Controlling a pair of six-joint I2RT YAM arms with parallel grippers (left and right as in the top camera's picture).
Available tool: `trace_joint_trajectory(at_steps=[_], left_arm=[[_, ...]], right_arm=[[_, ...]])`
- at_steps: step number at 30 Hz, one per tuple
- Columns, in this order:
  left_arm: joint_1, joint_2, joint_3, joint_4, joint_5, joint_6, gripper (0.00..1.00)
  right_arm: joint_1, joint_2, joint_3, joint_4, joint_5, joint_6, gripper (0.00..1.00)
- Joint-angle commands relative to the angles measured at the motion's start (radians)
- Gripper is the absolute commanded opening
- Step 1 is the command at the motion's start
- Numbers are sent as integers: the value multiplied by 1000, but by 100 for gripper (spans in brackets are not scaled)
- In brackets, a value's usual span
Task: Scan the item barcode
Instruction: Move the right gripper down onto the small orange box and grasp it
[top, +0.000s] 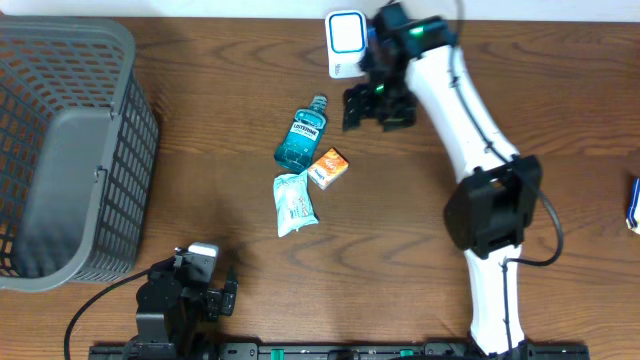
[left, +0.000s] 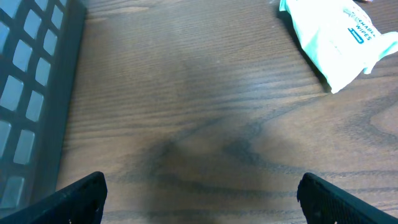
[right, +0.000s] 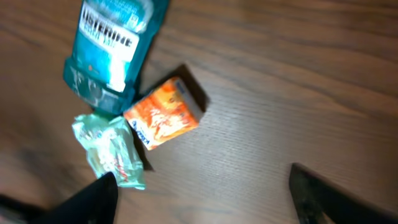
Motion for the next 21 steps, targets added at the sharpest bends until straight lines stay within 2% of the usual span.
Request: trace_joint_trajectory(at_steps=[1, 5, 7, 8, 15, 21], left_arm=[[3, -3, -12, -33, 6, -2, 98], [3, -3, -12, -33, 6, -2, 98], [3, -3, -12, -33, 6, -2, 98], [3, -3, -12, -33, 6, -2, 98], [3, -3, -12, -33, 6, -2, 98], [3, -3, -12, -33, 6, -2, 98]], right_arm=[[45, -28, 2, -3, 109, 190, 67], [71, -28, -40, 15, 110, 414, 75], [75, -28, -81, 45, 110, 476, 65], [76, -28, -116, 71, 110, 507, 64], [95, -28, -347, 269, 89, 549, 64], [104, -28, -433, 383, 32, 550, 61]])
